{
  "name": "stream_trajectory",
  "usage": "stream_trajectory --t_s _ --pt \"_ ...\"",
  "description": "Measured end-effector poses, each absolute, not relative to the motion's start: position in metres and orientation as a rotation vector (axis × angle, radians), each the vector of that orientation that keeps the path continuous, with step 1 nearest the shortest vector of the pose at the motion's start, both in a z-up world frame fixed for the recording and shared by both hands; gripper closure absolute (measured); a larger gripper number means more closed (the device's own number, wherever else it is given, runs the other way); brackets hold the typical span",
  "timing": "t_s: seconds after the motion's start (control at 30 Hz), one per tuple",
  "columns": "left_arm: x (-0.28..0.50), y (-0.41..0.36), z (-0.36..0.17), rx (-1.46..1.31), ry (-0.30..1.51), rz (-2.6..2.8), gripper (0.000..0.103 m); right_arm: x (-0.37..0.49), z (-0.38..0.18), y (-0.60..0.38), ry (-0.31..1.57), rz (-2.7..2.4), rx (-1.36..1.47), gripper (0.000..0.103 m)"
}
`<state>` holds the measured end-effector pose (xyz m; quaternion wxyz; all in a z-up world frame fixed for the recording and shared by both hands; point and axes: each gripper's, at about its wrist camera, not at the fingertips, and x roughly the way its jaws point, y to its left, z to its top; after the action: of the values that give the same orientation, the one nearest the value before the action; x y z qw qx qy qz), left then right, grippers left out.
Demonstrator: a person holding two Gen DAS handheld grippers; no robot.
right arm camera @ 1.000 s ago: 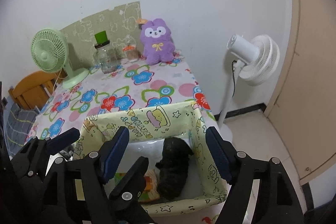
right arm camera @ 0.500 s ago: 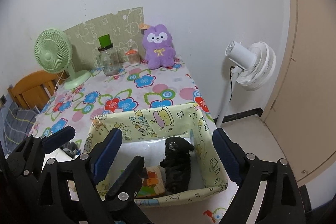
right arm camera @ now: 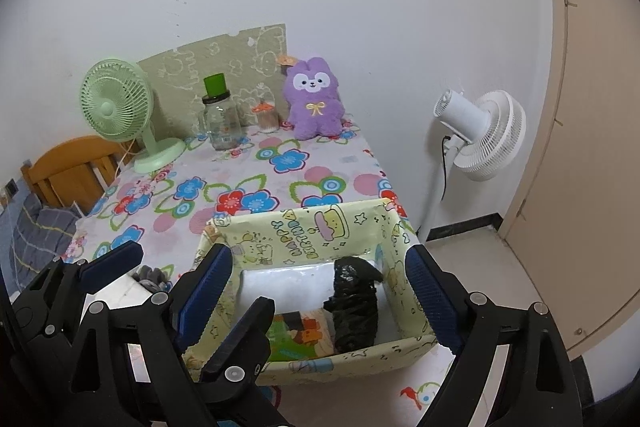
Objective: Organize soft objects
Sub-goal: 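Withdraw both tools from the gift box back over the table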
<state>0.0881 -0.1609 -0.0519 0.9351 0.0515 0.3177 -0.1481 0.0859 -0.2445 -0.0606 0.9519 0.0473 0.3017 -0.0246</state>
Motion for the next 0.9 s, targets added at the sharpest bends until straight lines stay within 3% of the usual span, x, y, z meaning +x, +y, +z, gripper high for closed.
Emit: stream_trajectory --t_s 0.53,0.9 --pt "0.066 -0.134 -0.045 0.111 0.622 -0.278 0.001 0.065 -0.052 -0.214 0.579 -0.031 0.068 0.013" --pt "0.055 -0.109 -0.047 0.123 0.603 -0.265 0.002 0.057 -0.051 -0.185 0.527 -0.021 0.012 0.006"
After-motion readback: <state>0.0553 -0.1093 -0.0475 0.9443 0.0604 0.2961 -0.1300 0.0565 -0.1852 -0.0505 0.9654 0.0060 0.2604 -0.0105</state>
